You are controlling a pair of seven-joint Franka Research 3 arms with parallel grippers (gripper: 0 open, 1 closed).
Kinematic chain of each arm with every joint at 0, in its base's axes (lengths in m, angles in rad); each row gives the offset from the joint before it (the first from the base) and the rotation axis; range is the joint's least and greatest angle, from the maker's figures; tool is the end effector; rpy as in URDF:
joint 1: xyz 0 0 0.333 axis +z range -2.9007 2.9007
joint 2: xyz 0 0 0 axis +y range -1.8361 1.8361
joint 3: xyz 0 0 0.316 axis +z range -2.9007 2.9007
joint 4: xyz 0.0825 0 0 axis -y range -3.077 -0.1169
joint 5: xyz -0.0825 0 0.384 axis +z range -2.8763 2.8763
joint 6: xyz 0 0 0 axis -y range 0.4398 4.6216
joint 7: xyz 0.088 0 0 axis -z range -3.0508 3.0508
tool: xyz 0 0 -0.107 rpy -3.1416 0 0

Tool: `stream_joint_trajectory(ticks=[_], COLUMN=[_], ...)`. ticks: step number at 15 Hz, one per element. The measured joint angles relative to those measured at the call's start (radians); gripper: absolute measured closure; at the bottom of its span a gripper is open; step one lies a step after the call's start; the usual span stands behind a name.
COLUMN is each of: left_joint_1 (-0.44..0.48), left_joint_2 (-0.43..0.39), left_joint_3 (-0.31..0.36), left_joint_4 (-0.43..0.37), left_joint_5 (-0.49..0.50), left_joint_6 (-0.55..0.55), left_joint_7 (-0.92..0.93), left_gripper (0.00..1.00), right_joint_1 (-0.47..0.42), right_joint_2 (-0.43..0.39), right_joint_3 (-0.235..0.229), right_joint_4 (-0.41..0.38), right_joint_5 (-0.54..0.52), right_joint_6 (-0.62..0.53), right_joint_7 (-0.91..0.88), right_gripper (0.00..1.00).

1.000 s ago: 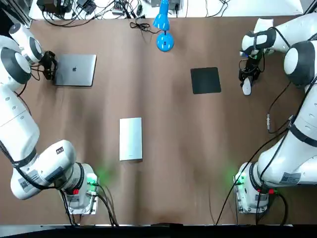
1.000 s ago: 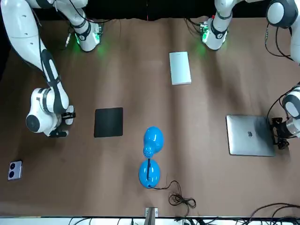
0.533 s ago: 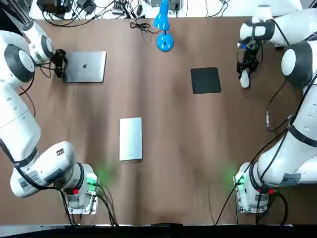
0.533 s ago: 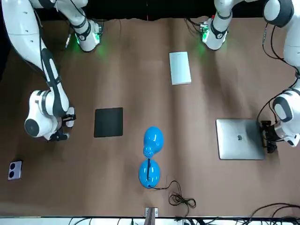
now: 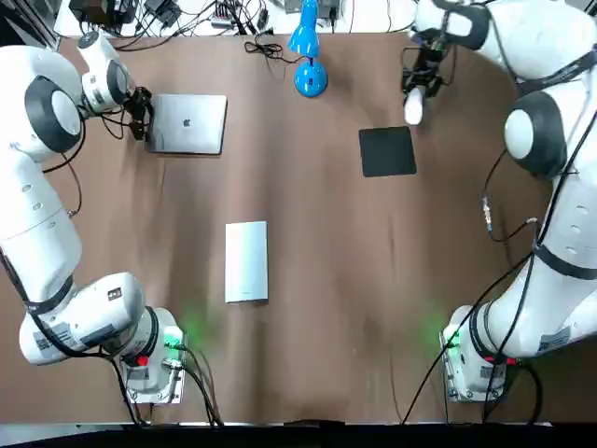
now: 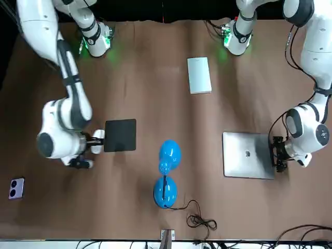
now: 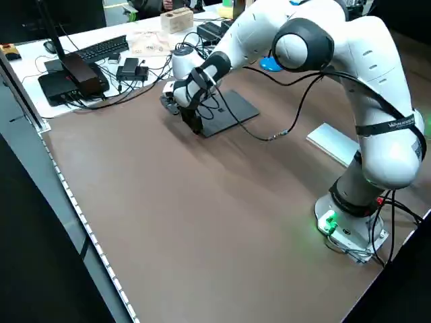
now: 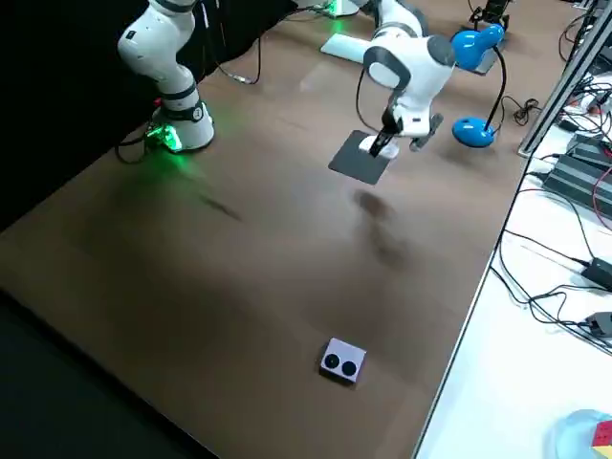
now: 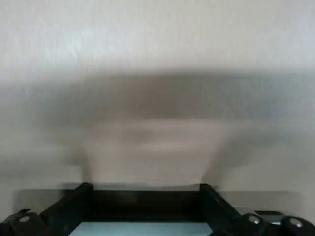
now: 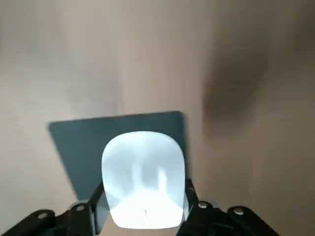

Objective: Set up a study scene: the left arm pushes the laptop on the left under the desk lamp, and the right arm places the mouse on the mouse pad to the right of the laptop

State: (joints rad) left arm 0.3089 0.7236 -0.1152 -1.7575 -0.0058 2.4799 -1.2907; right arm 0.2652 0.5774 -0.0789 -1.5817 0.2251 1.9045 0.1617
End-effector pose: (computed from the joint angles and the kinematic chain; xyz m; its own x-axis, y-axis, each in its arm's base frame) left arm 0.6469 0.1326 0.1581 0.0538 0.9957 -0.0761 0.9984 -0.0521 0.0237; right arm 0.6502 0.1455 0.2844 0.9604 -0.0522 -0.2738 -0.0827 -0.9914 -0.1010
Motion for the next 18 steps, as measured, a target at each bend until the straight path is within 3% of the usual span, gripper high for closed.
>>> stream_joint_trajectory(ticks=[3, 8, 18], left_joint_1=[-0.052, -0.148, -0.296], left_joint_2=[-0.008, -0.02, -0.049], left_joint_3=[-0.001, -0.002, -0.01], left_joint_4=[-0.013, -0.034, -0.092], left_joint_5=[0.0, 0.0, 0.0], left_joint_6=[0.001, 0.004, 0.059], left_joint_7=[-0.075, -0.183, -0.354], left_gripper=[0.0, 0.0, 0.0], right_joint_1=[0.082, 0.092, 0.102], right_joint_2=[0.059, 0.144, 0.173], right_joint_3=[0.0, -0.01, -0.008], right_joint_4=[0.0, 0.001, 0.001], right_joint_5=[0.004, 0.004, 0.009], right_joint_6=[0.047, 0.107, 0.079], right_joint_7=[0.044, 0.043, 0.074], right_gripper=[0.38, 0.38, 0.38])
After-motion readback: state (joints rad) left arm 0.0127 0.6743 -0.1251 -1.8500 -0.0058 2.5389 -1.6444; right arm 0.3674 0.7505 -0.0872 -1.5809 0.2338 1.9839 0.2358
